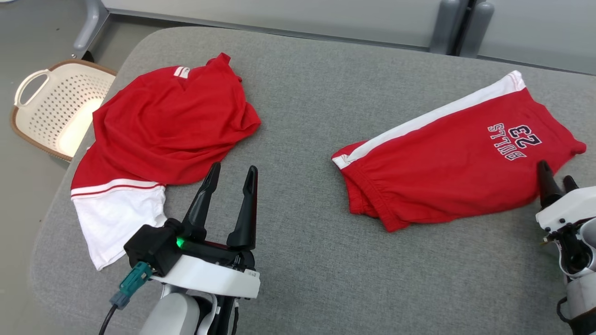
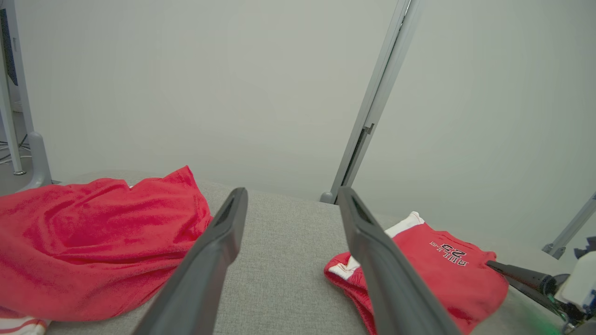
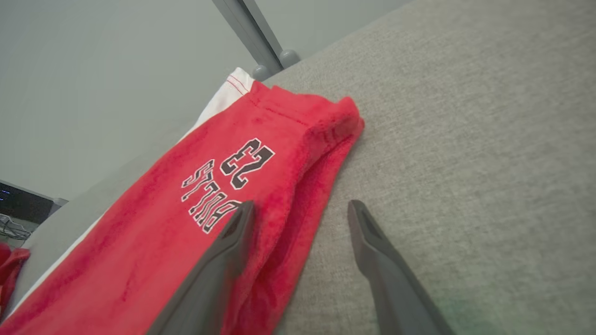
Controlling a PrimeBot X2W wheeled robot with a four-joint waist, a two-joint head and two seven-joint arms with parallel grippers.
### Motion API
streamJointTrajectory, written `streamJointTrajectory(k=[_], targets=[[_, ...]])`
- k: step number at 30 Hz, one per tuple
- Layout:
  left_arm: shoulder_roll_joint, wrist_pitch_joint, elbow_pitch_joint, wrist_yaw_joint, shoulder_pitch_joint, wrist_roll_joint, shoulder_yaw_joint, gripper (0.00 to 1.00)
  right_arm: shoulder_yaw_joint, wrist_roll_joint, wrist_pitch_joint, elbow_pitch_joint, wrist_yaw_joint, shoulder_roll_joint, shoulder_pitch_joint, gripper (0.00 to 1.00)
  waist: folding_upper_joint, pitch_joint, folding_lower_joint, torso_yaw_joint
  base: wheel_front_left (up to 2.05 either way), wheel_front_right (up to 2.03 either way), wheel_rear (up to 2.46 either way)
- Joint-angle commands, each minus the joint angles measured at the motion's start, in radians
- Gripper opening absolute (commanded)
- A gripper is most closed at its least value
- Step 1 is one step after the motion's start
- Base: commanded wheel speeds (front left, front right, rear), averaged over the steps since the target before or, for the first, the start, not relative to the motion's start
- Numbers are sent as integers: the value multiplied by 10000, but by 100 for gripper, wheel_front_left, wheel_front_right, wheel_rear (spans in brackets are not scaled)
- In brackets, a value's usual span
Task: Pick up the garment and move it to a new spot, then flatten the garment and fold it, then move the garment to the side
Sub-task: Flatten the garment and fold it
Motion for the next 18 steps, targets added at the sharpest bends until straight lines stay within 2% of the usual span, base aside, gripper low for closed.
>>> streamJointTrajectory(k=[1, 18], targets=[[31, -3, -122, 90, -226, -117, -56, 100, -251, -135, 123, 294, 0, -150, -223, 100, -1, 178, 0, 233, 0, 0, 0], [30, -3, -293, 118, -412, -203, -366, 100, -1369, -622, 1051, 2485, -3, -97, -1608, 100, -1, 467, 0, 643, 0, 0, 0]])
